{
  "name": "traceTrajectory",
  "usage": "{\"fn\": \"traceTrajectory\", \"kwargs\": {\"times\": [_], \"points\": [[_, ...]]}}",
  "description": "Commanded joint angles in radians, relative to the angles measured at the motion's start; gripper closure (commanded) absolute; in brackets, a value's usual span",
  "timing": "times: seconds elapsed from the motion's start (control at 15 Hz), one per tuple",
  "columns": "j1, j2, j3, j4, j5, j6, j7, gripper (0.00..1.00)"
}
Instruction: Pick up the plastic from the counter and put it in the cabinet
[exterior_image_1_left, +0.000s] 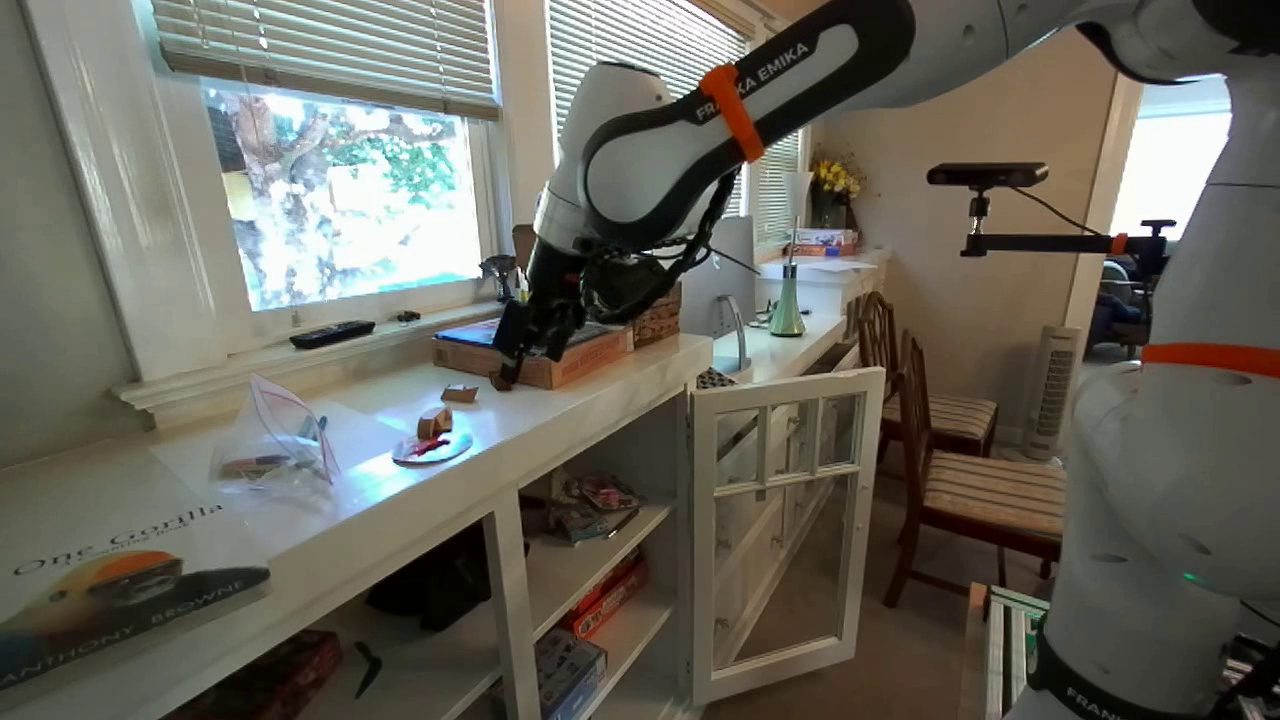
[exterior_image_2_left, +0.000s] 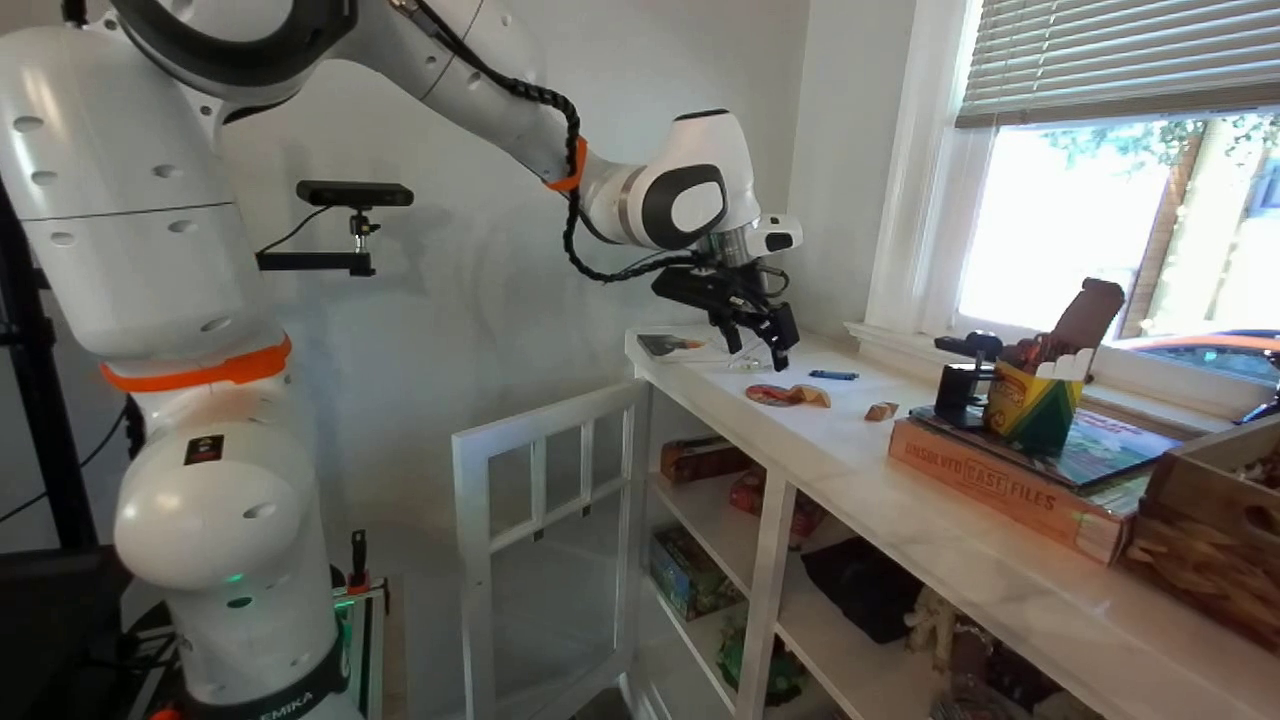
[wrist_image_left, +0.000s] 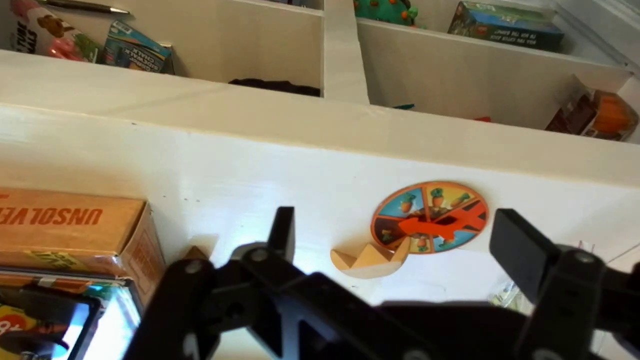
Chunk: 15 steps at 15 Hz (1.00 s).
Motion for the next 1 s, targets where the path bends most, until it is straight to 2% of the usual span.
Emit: {"fn": "traceTrajectory", "kwargs": {"times": [0.0,0.33,0.93], "points": [[-0.006,0.083,0.029,0.069,-0.041,0.041,0.059,0.0],[0.018,0.181,0.045,0.154,-0.003,0.085,-0.003,0.0],[0.047,0.334,0.077,0.304,-0.026,0.17,0.01,0.0]]}}
